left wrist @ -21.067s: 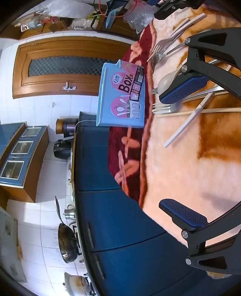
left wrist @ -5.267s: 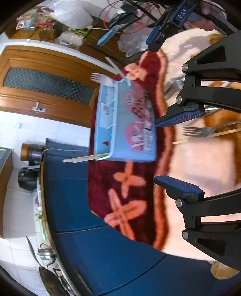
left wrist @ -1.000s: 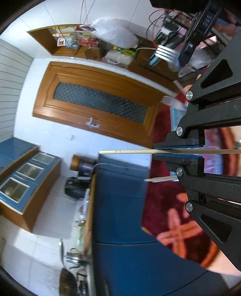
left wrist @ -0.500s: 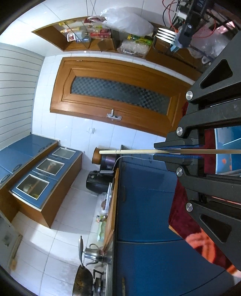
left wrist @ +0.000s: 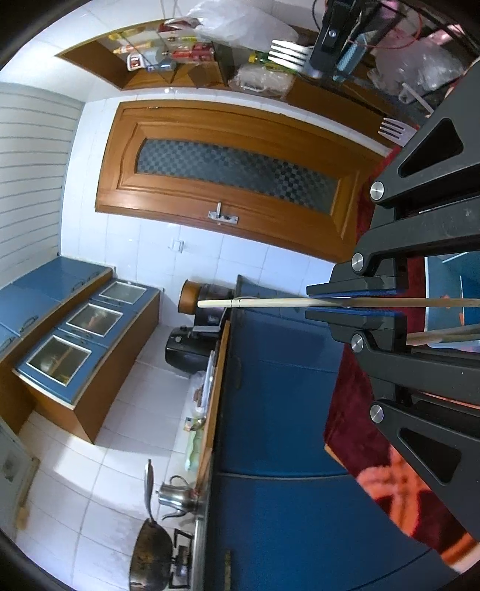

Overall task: Organize utensils
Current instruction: 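Open the left tool over the blue box while the right tool drops a fork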

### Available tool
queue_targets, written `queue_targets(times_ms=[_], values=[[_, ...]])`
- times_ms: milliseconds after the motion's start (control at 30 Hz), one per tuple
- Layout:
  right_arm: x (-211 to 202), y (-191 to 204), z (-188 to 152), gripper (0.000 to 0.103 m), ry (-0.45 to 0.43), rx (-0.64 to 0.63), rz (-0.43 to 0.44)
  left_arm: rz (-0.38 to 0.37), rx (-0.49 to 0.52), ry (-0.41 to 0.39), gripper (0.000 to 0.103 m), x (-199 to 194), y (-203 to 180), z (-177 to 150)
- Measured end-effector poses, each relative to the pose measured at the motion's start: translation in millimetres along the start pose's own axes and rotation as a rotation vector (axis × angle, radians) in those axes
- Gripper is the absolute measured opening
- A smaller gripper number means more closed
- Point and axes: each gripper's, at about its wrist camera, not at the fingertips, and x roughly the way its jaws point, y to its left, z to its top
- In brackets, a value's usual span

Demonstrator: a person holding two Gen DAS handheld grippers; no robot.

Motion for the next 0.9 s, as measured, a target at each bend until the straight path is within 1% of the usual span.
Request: queue_targets(times_ms=[400, 567, 633, 700, 767, 833, 900], values=[[28.3, 4.8, -21.2, 0.005, 0.097, -0.017, 0.019, 0.006, -0.014, 0.027, 0.004, 1.2, 1.3, -9.4], [34.5, 3.1, -26.6, 0.005, 0.129, -0.004, 0.034, -0.002, -0.015, 0.038, 0.004, 1.5, 0.0, -10.6], [35.6, 1.6, -28.0, 0.009, 0.141, 0.009, 0.042, -0.001, -0.014, 0.043, 0.005, 1.3, 0.3, -10.5], [35.3, 0.7, -28.6, 0.019, 0.147, 0.019, 0.054, 0.003, -0.015, 0.048, 0.01, 1.8, 0.8, -9.2], [31.5, 1.0, -27.4, 0.021, 0.136, 0.018, 0.056, 0.002, -0.021, 0.054, 0.02, 0.5, 2.1, -8.5], [25.0, 1.8, -24.9, 0.025, 0.121, 0.016, 0.063, 0.008, -0.029, 0.055, 0.024, -2.9, 3.0, -6.9], [17.5, 3.5, -22.0, 0.031, 0.103, 0.016, 0.069, 0.01, -0.03, 0.056, 0.025, -7.2, 3.0, -5.1]])
